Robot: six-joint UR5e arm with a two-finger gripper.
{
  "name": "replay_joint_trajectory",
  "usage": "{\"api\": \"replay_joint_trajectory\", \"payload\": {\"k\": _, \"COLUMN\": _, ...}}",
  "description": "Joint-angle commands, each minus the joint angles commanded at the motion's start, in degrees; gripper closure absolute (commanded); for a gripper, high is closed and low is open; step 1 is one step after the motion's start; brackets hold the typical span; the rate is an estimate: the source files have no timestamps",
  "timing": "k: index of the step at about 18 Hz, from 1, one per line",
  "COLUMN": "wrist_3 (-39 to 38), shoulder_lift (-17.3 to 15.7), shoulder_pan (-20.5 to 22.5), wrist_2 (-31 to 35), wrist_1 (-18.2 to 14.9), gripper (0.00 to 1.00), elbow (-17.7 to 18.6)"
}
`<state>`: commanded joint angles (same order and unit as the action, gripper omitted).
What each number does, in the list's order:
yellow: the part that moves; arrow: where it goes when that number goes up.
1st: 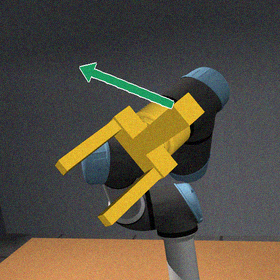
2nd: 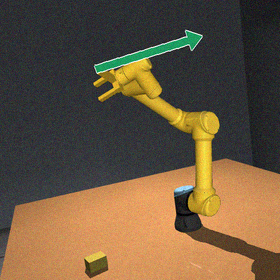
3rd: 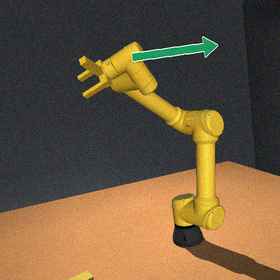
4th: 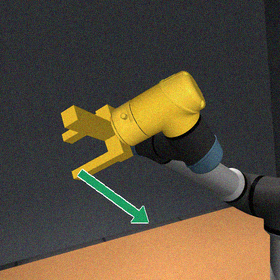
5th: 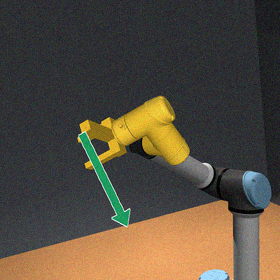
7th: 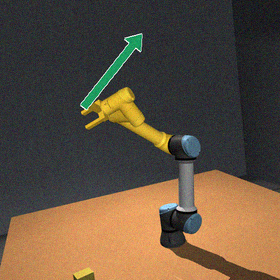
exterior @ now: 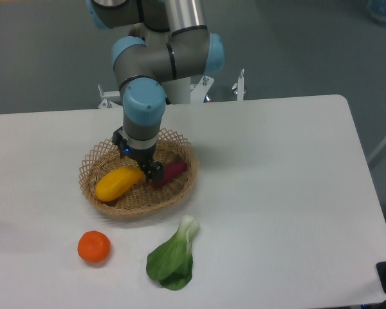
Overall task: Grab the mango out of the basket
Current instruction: 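Lower the gripper onto the yellow mango and close around it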
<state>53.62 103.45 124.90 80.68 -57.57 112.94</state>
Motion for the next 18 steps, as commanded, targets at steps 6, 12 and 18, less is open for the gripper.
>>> {"api": "replay_joint_trajectory", "payload": {"k": 6, "wrist_3": -2.5, "shoulder_lift": 1.8, "shoulder_pan": -1.7, "wrist_2": 0.1, "wrist_1": 0.2, "gripper": 0.0, "elbow": 0.0}}
{"api": "replay_joint_trajectory", "payload": {"k": 12, "wrist_3": -5.2, "shoulder_lift": 4.0, "shoulder_pan": -2.8, "wrist_2": 0.3, "wrist_1": 3.7, "gripper": 0.0, "elbow": 0.1}}
{"api": "replay_joint_trajectory", "payload": {"k": 18, "wrist_3": -6.9, "shoulder_lift": 4.6, "shoulder_pan": -2.8, "wrist_2": 0.4, "wrist_1": 4.0, "gripper": 0.11, "elbow": 0.1}}
